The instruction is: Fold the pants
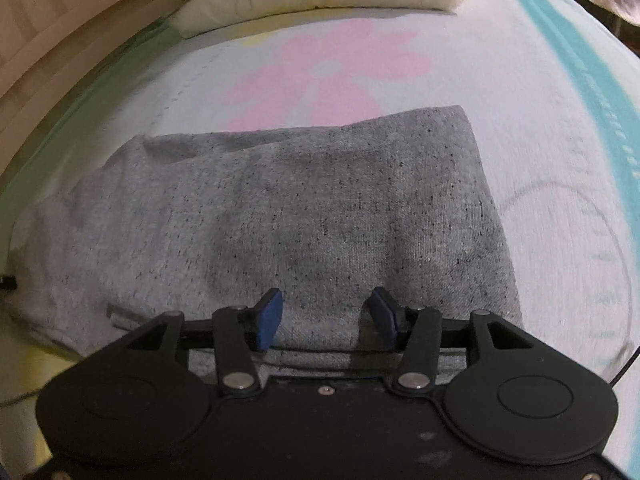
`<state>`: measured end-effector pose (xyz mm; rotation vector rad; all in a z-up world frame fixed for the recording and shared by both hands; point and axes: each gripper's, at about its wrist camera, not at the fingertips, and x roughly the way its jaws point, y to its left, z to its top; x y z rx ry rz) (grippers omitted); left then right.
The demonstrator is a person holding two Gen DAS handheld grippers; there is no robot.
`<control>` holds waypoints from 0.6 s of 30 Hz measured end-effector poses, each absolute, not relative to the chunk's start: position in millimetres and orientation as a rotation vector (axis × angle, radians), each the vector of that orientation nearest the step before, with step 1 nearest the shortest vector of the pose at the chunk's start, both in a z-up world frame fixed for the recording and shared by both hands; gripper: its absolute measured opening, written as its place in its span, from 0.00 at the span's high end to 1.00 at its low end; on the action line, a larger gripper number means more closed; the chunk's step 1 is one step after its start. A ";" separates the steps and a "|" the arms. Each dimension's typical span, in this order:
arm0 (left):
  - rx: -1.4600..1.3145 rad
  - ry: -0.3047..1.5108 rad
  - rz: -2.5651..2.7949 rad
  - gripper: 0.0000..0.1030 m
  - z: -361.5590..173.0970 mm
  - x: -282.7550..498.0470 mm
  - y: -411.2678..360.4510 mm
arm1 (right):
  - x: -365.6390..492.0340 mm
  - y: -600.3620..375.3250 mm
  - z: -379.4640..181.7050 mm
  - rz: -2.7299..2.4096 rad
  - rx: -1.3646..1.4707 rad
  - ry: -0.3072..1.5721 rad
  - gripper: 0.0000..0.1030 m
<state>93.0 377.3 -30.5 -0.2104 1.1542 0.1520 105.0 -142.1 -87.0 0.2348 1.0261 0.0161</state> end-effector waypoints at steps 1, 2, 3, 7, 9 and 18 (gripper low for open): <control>-0.211 1.150 0.154 0.03 -30.6 91.7 376.9 | 109.0 -141.4 -87.6 0.007 0.249 1.030 0.47; -0.210 1.147 0.155 0.02 -29.6 89.5 376.4 | 109.9 -143.1 -87.9 0.001 0.262 1.034 0.47; -0.207 1.143 0.157 0.02 -30.7 89.5 375.4 | 110.8 -145.0 -88.4 -0.002 0.275 1.037 0.46; -0.206 1.126 0.161 0.00 -34.0 87.1 372.4 | 115.5 -151.7 -92.0 -0.009 0.333 1.055 0.45; -0.205 1.115 0.159 0.00 -35.3 86.4 372.6 | 119.1 -155.0 -91.9 -0.007 0.352 1.070 0.43; -0.221 1.077 0.089 0.29 -28.1 79.0 374.6 | 113.7 -140.8 -92.9 0.013 0.225 1.056 0.43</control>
